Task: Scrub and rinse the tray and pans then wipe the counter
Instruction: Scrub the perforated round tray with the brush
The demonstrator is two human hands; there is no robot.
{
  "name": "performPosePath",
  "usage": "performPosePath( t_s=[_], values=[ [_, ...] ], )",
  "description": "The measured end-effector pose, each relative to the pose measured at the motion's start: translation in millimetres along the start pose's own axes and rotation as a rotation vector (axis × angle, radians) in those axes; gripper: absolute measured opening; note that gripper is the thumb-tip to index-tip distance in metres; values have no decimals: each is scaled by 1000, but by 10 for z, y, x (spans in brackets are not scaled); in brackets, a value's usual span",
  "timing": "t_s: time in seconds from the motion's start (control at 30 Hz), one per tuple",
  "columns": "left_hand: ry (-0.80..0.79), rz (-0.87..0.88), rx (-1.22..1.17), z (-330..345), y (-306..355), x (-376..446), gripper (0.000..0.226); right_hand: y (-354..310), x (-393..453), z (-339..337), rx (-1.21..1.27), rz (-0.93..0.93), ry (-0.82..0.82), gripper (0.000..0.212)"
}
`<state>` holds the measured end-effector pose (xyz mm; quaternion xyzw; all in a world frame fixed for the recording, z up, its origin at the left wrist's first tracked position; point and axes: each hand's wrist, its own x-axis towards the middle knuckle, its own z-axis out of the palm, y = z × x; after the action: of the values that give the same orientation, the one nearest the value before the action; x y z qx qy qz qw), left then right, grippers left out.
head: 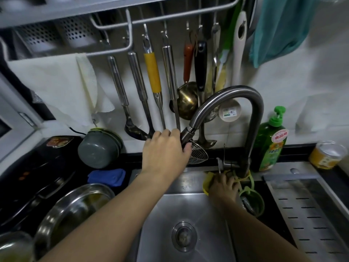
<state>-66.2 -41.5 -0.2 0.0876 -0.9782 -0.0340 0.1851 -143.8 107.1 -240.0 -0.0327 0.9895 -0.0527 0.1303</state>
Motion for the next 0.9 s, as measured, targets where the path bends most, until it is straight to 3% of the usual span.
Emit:
performPosePath(
  t_s=[0.37, 0.6, 0.73, 0.8, 0.9],
  values=[
    [46, 36, 36, 98, 93, 31, 44, 63, -266, -208, 207, -338, 155, 71],
    [14, -52, -85, -3, 203, 69, 42, 546, -604, -589, 314, -491, 225, 70],
    [127, -95, -324, -35, 374, -522, 38, 929, -1028, -961, 365, -510, 238, 52],
    [-118, -193, -649, 69, 643, -826, 8, 1089, -1136, -1085, 365, -485, 246, 49],
    [-613, -510, -1262, 279, 1130, -770, 21, 1254, -1197, -1230, 353, -513, 274, 49]
  ],
)
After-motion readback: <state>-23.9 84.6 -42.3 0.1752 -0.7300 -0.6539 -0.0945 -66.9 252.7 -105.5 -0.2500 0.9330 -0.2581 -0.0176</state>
